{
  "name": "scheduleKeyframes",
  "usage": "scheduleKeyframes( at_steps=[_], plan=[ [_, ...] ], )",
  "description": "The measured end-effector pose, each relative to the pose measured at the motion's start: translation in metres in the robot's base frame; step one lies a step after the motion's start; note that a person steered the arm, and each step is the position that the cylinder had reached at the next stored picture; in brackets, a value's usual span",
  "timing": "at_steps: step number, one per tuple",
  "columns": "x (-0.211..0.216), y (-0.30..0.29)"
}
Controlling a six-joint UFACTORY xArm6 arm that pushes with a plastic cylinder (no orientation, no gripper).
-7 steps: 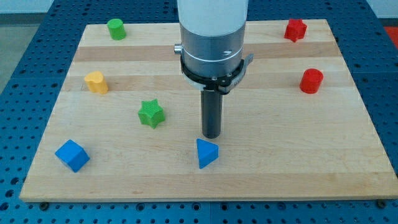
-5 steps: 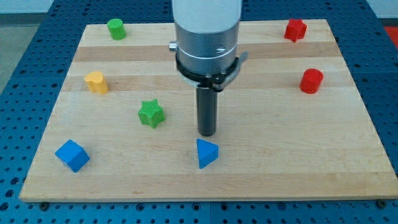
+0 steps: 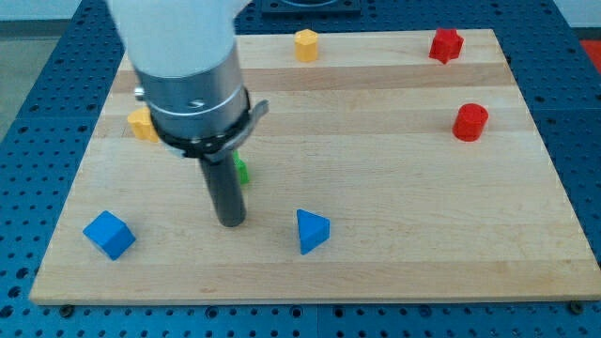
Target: Push the green star towards the bottom right corner of the board
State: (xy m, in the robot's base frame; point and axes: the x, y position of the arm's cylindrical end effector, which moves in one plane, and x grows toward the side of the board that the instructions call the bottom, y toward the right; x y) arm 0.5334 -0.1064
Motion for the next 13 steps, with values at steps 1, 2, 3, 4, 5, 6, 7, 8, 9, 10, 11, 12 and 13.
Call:
scheduleKeyframes(
  at_steps=[1,2,3,4,5,6,7,8,9,10,11,12,13],
  plan=[
    [-0.005,-0.032],
    [-0.023,-0.061],
    [-0.056,-0.072],
    [-0.077,-0.071],
    [-0.076,-0.052],
    [-0.066,-0.026],
    [-0.063,-0.001],
    [-0.062,0.024],
    [-0.054,0.048],
    [-0.046,0.077],
    [-0.046,0.108],
    [-0.046,0.135],
    [-0.046,0.166]
  ],
)
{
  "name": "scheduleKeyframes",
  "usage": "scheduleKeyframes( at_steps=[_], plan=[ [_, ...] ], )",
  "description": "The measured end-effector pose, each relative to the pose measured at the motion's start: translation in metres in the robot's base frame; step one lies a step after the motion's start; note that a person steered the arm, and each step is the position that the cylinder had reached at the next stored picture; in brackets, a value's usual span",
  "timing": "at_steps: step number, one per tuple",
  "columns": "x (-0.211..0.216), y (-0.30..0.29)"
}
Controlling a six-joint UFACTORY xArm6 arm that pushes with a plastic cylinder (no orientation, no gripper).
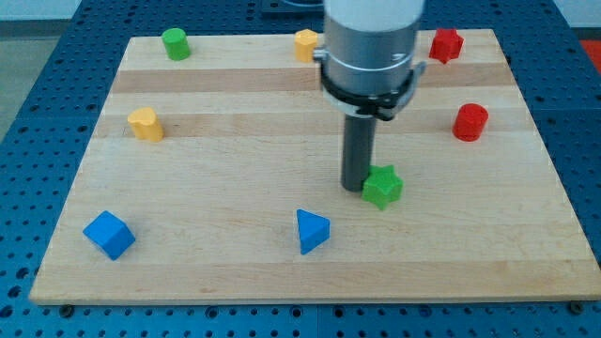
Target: Push the green star towards the bottom right corner of the board
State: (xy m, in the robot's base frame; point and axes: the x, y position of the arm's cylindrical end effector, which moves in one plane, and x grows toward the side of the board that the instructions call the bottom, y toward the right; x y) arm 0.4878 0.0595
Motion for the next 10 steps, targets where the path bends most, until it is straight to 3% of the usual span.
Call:
scheduleKeyframes(
  at_steps=[3,10],
  plan=[
    [0.016,0.064],
    [0.049,0.128]
  ],
)
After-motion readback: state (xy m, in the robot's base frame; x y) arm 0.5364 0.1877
